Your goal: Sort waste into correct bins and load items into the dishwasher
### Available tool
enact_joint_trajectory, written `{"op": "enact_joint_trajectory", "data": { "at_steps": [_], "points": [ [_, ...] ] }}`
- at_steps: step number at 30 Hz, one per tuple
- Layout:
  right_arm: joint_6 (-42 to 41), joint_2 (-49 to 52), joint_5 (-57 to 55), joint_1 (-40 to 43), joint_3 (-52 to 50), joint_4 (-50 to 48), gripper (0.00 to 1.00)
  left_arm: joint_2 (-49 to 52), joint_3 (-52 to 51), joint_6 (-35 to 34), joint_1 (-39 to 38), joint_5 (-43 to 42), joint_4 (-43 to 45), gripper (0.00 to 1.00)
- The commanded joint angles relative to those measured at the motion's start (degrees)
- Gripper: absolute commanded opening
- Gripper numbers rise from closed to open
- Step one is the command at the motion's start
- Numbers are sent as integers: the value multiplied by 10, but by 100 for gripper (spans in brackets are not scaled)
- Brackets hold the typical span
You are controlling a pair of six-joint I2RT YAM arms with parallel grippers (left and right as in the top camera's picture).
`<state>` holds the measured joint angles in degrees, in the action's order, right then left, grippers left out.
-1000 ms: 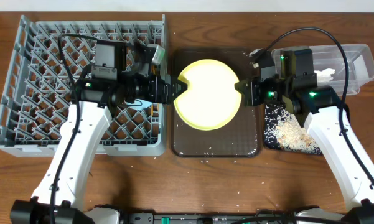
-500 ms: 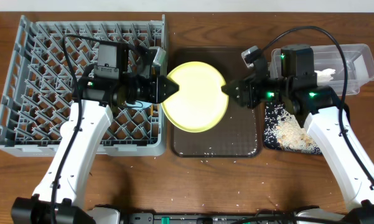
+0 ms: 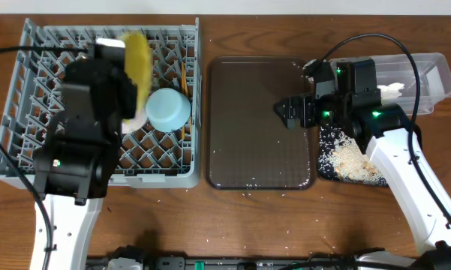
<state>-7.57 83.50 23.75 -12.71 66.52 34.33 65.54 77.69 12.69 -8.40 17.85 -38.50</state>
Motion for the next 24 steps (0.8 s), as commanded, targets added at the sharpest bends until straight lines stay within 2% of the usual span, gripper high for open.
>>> {"op": "enact_joint_trajectory", "data": {
  "at_steps": [1,4,8,13,17,24],
  "points": [
    [-14,-11,-30,-1,0,7,99,31,3,169,23,123,35,7],
    [-14,-11,-30,-1,0,15,99,69,2,181,57,122,33,7],
    [-14,-11,-49,-1,0,26,99,124,0,158,84,122,31,8],
    [-14,-11,-57,-1,0,31,99,181,0,163,94,123,95,7],
    [-14,-11,-57,-1,0,36,99,218,0,175,97,177,119,7],
    [-14,-11,-57,-1,0,42,99,244,-2,175,131,148,116,7]
  ]
}}
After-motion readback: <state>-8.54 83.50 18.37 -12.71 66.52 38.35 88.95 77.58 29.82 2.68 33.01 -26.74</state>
